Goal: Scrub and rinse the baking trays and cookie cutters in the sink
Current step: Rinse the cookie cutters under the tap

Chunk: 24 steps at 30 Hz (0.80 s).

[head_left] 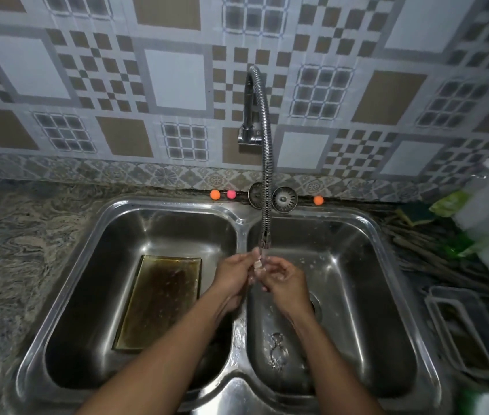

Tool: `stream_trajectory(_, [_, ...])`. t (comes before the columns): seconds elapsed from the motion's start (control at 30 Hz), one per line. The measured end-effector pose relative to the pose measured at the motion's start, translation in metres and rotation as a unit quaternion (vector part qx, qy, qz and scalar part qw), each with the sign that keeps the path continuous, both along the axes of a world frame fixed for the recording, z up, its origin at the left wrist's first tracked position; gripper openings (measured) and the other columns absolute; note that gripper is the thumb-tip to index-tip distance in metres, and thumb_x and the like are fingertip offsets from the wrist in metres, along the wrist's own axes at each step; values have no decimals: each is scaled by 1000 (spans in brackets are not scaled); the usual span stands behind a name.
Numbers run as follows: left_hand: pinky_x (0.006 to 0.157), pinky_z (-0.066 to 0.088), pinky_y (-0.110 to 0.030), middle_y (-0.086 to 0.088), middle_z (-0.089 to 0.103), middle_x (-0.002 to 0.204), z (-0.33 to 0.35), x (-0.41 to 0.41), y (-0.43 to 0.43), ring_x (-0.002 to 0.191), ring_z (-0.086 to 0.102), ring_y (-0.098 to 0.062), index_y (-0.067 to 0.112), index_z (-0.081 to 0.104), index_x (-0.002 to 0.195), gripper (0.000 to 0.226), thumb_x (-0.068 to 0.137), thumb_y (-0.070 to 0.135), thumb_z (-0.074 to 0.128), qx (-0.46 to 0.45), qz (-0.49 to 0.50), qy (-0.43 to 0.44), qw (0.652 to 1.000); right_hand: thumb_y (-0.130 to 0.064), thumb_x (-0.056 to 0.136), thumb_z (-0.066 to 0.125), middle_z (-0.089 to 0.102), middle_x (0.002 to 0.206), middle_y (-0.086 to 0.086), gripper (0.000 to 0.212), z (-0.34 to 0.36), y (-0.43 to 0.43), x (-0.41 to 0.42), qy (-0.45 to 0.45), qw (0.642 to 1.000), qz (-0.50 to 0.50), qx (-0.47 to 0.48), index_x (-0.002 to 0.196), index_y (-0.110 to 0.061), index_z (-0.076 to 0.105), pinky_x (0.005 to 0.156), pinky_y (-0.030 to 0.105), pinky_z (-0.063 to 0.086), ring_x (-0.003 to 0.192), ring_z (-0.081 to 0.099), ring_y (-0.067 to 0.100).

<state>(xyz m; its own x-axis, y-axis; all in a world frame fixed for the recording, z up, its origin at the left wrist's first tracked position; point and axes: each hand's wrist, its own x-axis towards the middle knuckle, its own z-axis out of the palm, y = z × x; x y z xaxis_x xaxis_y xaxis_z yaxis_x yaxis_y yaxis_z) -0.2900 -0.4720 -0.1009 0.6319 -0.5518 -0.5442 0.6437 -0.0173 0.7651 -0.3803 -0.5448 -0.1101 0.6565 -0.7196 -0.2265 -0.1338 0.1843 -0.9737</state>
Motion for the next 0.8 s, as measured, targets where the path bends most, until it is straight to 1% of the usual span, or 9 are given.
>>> stream_trajectory(0.17, [56,53,-22,-9,71,73,11,-1,-3,56,64,-12,1,70,95,9,87,0,65,3,-5,-7,1000,-14,88,69,66,62,0,15,-4,7,-2,-3,998,-1,-66,74,-13,65,56,20,45,55,57,7])
stream_trajectory(0.27, [54,52,-24,-6,70,77,11,4,-1,61,63,-13,5,70,101,16,86,9,69,19,-27,18,999,-17,95,58,61,73,9,23,-4,8,4,1,990,-2,-139,76,-5,59,62,21,44,63,56,7])
stream_trajectory(0.37, [50,52,-21,-8,68,84,13,5,2,57,58,-12,8,70,106,19,88,12,68,38,-72,25,996,-22,99,53,50,93,8,25,-8,9,6,26,973,15,-229,84,-7,66,76,17,45,82,54,8])
stream_trajectory(0.43, [41,46,-16,-15,71,91,15,6,3,46,58,-9,6,70,107,19,90,6,64,53,-62,18,996,-24,94,60,48,102,6,16,-11,9,7,31,973,10,-230,89,-9,65,76,18,49,85,55,7])
stream_trajectory(0.5, [38,44,-16,-19,71,102,12,9,4,45,61,-8,6,67,113,27,88,-3,63,54,-16,7,998,-22,87,70,56,102,1,18,-9,9,9,34,985,-25,-166,100,-16,61,65,15,49,80,59,6])
stream_trajectory(0.57, [47,52,-20,-17,71,106,9,9,2,61,68,-13,6,59,123,41,85,-9,64,10,34,24,999,-18,87,71,68,90,0,21,-3,11,13,11,998,-61,-21,107,-18,63,56,16,48,73,63,8])
stream_trajectory(0.63, [58,56,-25,-13,72,101,6,7,-3,75,70,-18,7,54,129,51,82,-12,66,-22,63,4,998,-13,90,66,70,73,2,7,2,10,14,-2,993,-84,85,95,-11,70,45,17,42,55,58,6])
stream_trajectory(0.73, [73,59,-29,-6,71,99,4,7,-8,87,69,-17,19,53,127,56,82,-12,66,-13,55,-86,995,-14,89,67,64,56,-2,16,1,8,20,26,990,-128,47,75,-8,71,44,20,38,42,48,3])
stream_trajectory(0.8, [76,59,-36,-6,72,96,3,7,-8,84,69,-18,20,62,113,37,84,0,70,37,30,-152,987,-13,88,68,63,54,0,19,0,6,23,21,986,-160,-40,69,-11,69,50,22,41,45,52,7])
